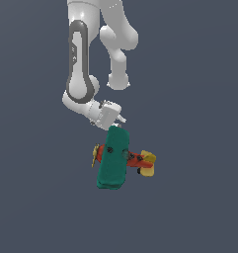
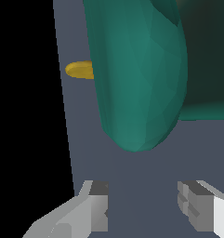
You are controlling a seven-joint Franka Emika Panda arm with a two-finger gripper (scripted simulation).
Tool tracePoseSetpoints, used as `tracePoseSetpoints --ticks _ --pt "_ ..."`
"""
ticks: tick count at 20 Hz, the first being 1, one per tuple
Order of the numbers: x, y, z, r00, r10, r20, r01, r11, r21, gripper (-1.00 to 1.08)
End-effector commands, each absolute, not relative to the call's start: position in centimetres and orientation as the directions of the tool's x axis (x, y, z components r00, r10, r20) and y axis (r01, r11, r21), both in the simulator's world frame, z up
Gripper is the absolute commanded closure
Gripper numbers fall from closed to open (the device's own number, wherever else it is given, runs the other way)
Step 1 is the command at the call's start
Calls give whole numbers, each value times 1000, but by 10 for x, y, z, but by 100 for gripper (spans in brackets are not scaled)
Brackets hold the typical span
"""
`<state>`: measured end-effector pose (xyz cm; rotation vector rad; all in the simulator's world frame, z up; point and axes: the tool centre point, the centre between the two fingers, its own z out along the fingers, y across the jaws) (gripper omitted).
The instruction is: Pick up the object and move it to a goal position.
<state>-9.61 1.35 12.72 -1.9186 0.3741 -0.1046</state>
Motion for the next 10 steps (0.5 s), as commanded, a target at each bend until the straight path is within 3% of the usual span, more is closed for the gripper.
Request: tracePoseSetpoints --ticks 1,10 --pt "-93 11 129 939 -331 -91 -197 -303 -932 -20" --pt "-79 1 137 907 -419 -39 -147 -230 -962 -20"
